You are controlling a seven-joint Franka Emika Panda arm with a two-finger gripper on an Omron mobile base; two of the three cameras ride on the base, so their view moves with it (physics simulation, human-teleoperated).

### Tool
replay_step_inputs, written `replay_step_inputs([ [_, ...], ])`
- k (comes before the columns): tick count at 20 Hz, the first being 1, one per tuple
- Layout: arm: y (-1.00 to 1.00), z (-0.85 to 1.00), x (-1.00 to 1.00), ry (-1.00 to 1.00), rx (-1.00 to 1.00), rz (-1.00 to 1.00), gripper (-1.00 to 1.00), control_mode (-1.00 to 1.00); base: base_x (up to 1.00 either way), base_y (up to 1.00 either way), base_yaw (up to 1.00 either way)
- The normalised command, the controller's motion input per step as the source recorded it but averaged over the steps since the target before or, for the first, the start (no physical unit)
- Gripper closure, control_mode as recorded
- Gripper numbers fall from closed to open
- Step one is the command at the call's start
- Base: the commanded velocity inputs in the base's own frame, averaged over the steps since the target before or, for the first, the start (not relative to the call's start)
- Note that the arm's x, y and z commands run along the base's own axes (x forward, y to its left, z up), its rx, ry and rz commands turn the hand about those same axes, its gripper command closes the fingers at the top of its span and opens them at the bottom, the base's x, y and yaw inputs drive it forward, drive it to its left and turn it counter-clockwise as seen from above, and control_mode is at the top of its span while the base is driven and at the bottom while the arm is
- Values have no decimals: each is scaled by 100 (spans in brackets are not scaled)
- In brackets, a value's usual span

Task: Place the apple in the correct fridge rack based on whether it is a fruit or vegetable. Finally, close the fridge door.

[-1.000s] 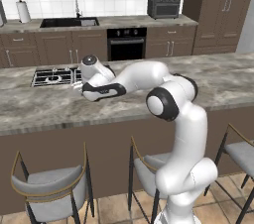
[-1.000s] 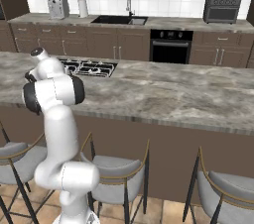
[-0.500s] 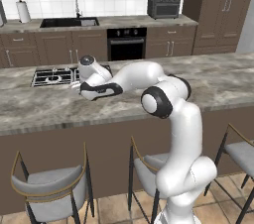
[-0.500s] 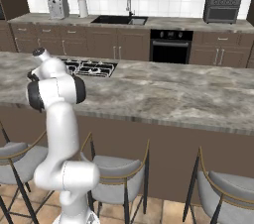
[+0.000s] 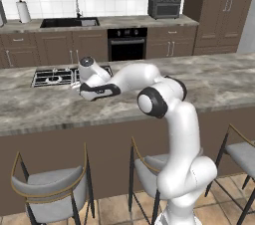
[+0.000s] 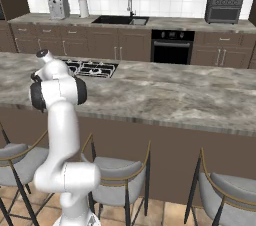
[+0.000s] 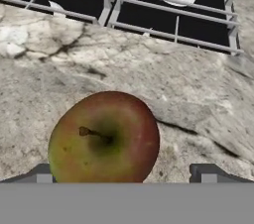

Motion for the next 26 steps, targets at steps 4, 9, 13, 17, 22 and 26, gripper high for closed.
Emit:
replay_step_inputs([
  [4,5,-6,26,0,0,0,-100,-100,0,0,0],
  [9,10,-3,27,0,0,0,-100,-100,0,0,0],
  [13,3,-17,11,0,0,0,100,-100,0,0,0],
  [17,0,-29,0,0,0,0,100,-100,0,0,0],
  [22,-4,-34,-2,0,0,-2,100,-100,0,0,0],
  [26,-31,-17,-48,-1,0,-5,100,-100,0,0,0],
])
